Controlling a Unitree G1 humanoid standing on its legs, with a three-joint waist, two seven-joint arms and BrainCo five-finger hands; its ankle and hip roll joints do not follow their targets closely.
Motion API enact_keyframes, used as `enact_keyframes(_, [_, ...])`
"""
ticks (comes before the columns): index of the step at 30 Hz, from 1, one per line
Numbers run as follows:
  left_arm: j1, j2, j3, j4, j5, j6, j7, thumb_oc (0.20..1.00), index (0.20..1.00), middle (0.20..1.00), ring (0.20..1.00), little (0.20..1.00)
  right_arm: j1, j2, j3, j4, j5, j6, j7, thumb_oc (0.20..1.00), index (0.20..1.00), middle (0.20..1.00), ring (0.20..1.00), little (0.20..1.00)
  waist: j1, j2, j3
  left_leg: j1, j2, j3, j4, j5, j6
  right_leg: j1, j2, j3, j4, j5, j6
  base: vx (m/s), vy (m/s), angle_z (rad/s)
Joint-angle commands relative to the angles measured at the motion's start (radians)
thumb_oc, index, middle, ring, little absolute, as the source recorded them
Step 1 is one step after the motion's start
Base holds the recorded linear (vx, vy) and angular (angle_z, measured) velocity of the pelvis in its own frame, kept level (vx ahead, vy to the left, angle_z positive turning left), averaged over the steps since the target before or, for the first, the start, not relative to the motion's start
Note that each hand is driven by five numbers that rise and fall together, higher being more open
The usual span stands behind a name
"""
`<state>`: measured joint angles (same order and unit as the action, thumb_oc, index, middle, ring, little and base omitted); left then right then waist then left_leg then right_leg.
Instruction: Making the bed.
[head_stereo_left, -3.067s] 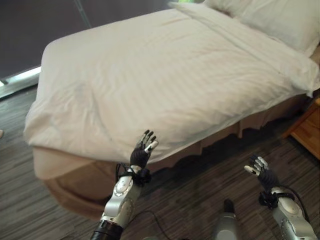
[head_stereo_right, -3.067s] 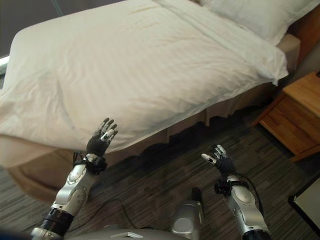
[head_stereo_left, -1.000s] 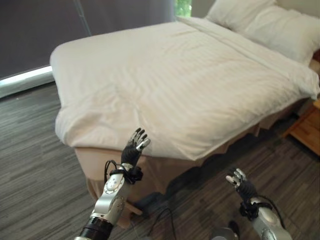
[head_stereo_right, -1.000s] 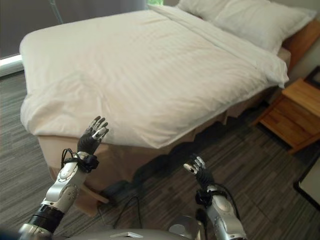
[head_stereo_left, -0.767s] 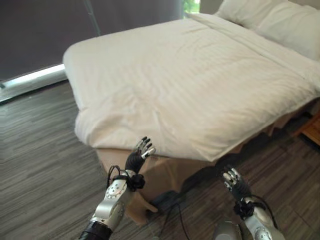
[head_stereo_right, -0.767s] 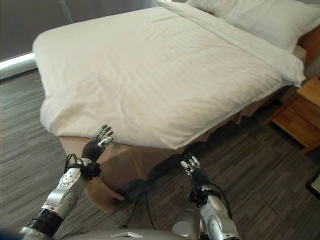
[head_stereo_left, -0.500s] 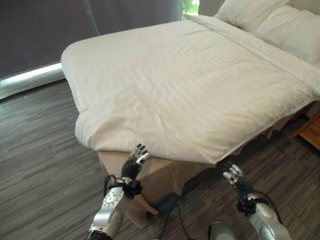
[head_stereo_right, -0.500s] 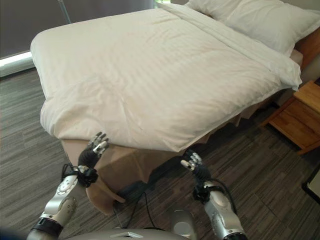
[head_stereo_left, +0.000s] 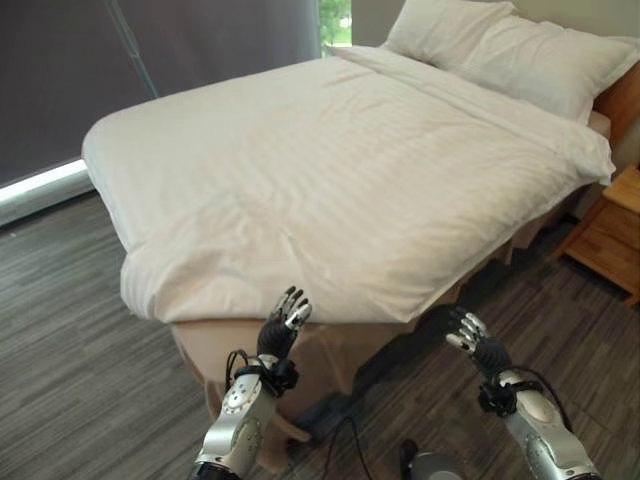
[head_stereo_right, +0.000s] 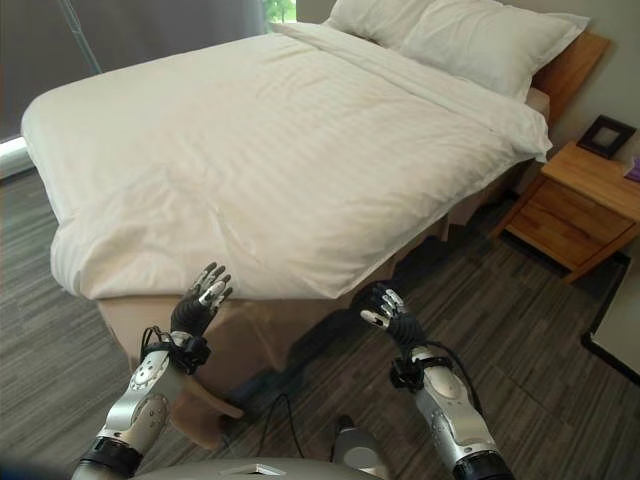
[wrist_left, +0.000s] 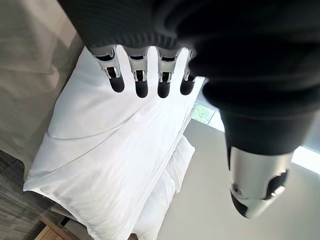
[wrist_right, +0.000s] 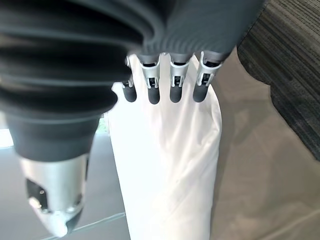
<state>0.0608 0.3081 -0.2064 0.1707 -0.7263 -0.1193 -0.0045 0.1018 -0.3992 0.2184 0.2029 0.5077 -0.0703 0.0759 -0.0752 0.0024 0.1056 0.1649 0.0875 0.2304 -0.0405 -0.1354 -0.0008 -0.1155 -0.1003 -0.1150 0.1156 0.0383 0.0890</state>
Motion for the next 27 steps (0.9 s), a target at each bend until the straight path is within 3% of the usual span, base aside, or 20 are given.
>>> enact_keyframes(1, [0.017, -0.002, 0.032, -0.038, -0.008, -0.047, -0.004, 1.000, 1.000, 1.000, 1.000, 1.000, -0.053, -0.019, 0.026, -0.032, -0.044, -0.047, 0.017, 1.000, 1.000, 1.000, 1.000, 1.000, 0.007, -0.034, -0.010, -0.052, -0.090, -0.066, -0.032, 0.131, 0.014, 0.159, 0.034, -0.038, -0.105, -0.010, 0.018, 0.03, -0.073, -0.12])
enact_keyframes(22, [0.032, -0.002, 0.020, -0.071, -0.002, -0.046, 0.006, 1.000, 1.000, 1.000, 1.000, 1.000, -0.034, -0.039, 0.055, -0.084, -0.075, -0.052, 0.030, 1.000, 1.000, 1.000, 1.000, 1.000, -0.003, -0.005, -0.006, -0.051, -0.087, -0.082, -0.045, 0.145, -0.005, 0.187, 0.050, -0.049, -0.147, -0.027, 0.000, 0.02, -0.047, 0.01])
enact_keyframes(27, [0.044, 0.009, 0.078, -0.109, 0.017, -0.067, 0.039, 1.000, 1.000, 1.000, 1.000, 1.000, -0.036, -0.051, 0.054, -0.084, -0.089, -0.051, 0.038, 1.000, 1.000, 1.000, 1.000, 1.000, 0.008, -0.003, -0.003, -0.059, -0.087, -0.095, -0.047, 0.154, -0.009, 0.193, 0.052, -0.070, -0.154, -0.029, -0.002, -0.01, -0.010, 0.02])
